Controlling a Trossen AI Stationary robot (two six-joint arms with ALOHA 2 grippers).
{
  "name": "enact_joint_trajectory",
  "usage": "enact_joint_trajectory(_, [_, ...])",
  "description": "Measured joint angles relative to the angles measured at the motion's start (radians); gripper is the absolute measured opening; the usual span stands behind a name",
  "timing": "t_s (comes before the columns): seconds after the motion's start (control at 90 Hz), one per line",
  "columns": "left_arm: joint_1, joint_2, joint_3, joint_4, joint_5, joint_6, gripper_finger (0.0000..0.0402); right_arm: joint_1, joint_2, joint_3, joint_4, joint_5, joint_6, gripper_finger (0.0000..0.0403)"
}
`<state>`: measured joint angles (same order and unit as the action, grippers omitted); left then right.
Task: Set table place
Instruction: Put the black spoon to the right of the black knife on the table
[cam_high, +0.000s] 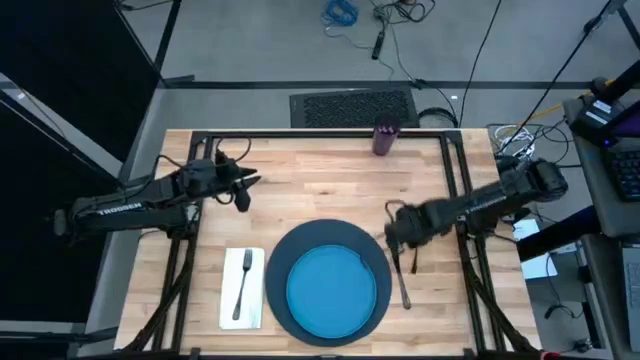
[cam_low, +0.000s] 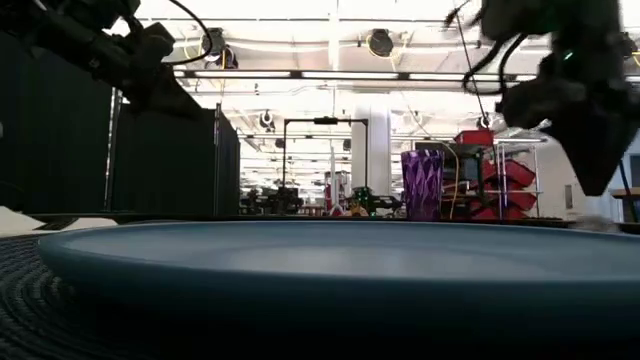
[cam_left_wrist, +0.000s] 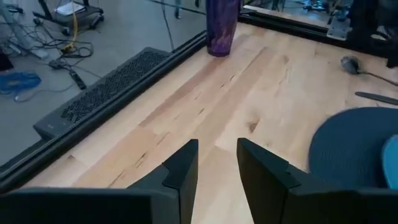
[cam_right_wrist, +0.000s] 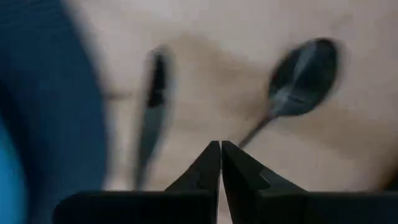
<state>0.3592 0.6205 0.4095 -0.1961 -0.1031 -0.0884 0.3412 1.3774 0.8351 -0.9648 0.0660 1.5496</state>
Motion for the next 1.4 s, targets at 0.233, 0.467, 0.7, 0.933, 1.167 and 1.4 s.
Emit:
enact_joint_trajectory(0.233, [0.000, 0.000, 0.000, -0.014, 0.016, 0.000, 0.0097, 0.170, 0.003, 0.004, -0.043, 0.108, 0.321, 0.0000])
enact_joint_trajectory(0.467, [0.000, 0.000, 0.000, -0.026, 0.047, 0.000, 0.0097, 0.191, 0.004, 0.004, -0.048, 0.118, 0.359, 0.0042])
enact_joint_trajectory(0.7, [0.000, 0.000, 0.000, -0.027, 0.047, 0.006, 0.0097, 0.191, 0.008, -0.022, -0.072, 0.113, 0.465, 0.0111])
enact_joint_trajectory(0.933, [0.000, 0.000, 0.000, -0.032, 0.047, 0.017, 0.0097, 0.191, 0.008, -0.125, 0.031, 0.102, 0.509, 0.0125])
enact_joint_trajectory(1.167, [0.000, 0.000, 0.000, -0.032, 0.047, 0.018, 0.0097, 0.190, 0.016, -0.131, 0.054, 0.126, 0.550, 0.0118])
enact_joint_trajectory(1.4, [0.000, 0.000, 0.000, -0.031, 0.047, 0.017, 0.0097, 0.183, 0.082, -0.131, 0.098, 0.140, 0.557, 0.0106])
